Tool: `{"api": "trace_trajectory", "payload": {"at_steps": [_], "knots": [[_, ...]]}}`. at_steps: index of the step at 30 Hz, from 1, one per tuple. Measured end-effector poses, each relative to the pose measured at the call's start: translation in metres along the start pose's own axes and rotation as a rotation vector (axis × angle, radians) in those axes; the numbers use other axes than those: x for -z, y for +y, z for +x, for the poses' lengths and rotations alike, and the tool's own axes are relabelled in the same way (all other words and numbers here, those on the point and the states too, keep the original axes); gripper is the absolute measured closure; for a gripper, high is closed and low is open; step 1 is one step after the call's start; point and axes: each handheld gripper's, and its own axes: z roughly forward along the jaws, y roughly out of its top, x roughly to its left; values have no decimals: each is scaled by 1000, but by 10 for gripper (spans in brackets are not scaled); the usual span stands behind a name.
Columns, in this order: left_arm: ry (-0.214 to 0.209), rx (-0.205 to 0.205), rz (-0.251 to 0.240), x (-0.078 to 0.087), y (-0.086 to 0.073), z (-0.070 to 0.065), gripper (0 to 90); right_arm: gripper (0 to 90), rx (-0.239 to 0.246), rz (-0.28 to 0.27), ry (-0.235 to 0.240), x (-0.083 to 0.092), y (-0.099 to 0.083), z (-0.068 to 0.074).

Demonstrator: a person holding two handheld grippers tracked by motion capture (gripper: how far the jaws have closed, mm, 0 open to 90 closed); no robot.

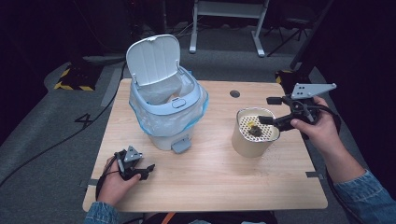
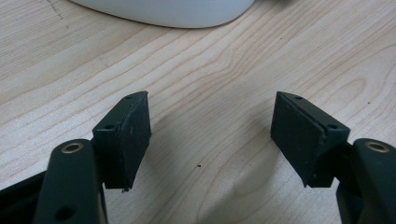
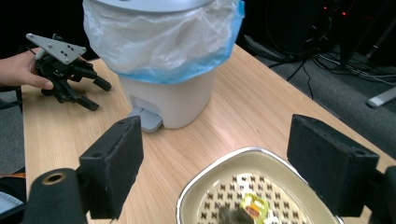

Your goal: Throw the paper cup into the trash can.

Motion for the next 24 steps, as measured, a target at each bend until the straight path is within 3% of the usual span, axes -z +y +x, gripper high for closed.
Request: {"api": "trace_trajectory", "payload": {"at_steps": [12, 19, 24], "knots": [[-2, 7, 1, 0, 0, -1, 292, 186, -68, 21, -33, 21, -46, -2], [0, 4, 2, 0, 0, -1, 292, 194, -84, 66, -52, 26, -83, 9], [7, 6, 3, 0, 0, -2, 297, 206, -116, 102, -87, 25, -120, 20]]}}
